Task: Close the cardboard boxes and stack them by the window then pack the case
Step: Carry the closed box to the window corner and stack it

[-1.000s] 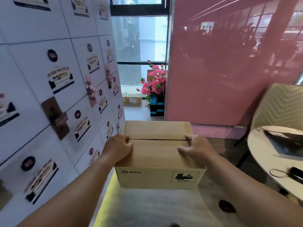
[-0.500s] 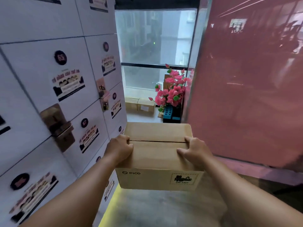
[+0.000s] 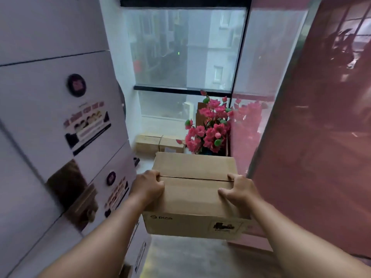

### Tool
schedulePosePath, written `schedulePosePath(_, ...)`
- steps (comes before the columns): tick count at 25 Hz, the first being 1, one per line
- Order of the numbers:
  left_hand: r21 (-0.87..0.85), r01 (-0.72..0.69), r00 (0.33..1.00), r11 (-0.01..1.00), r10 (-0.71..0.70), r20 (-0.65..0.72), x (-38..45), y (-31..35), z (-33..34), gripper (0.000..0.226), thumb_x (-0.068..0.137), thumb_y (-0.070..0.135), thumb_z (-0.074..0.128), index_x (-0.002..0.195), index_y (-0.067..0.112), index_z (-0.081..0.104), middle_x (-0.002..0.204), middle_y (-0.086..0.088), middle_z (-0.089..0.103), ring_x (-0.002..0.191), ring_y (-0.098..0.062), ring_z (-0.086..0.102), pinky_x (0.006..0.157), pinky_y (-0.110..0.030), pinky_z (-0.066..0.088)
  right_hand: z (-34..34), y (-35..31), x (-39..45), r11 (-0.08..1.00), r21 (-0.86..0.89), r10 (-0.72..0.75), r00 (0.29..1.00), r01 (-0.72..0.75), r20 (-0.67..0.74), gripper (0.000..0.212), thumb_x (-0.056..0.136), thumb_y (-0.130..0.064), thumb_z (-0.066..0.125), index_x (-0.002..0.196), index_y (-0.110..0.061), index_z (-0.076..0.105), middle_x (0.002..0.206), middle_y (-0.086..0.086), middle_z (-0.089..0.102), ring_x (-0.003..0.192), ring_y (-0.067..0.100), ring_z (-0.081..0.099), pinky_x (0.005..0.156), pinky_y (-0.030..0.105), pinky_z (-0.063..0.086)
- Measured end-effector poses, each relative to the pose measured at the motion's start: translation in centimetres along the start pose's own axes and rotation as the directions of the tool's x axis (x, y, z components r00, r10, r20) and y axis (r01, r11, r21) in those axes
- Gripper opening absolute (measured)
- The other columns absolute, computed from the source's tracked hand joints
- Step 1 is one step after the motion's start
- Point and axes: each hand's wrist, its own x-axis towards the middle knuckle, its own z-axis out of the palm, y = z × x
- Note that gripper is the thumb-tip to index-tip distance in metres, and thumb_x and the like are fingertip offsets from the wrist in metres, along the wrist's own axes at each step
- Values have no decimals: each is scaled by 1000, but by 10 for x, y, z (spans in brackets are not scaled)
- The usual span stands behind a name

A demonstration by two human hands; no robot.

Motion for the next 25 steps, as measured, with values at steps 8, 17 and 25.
schedulePosePath(8,-23,122,992,992,-122,-9,248,-1,55,25,84,22,60,105,17,73,104,-9,73,99,-30,65,79,-33,50,15,-21,271,996,67,-57,998,56,24,43,72,-44,69,109,-22,70,101,-5,71,79,13,58,72,29,49)
schedulePosePath(17,-79,292,954,953,-297,-49,482,-19,76,29,80,17,62,107,17,73,105,-8,74,101,-32,65,82,-32,49,23,-81,537,990,86,-119,992,115,33,42,75,-36,69,113,-19,69,86,-10,65,76,13,55,67,28,43)
schedulePosePath(25,-105,372,927,922,-375,-8,719,-101,88,35,83,20,57,116,23,68,114,-7,69,106,-31,61,89,-33,51,78,-168,780,986,41,-164,975,160,149,50,82,-39,72,127,-16,65,121,5,69,112,27,62,86,31,46)
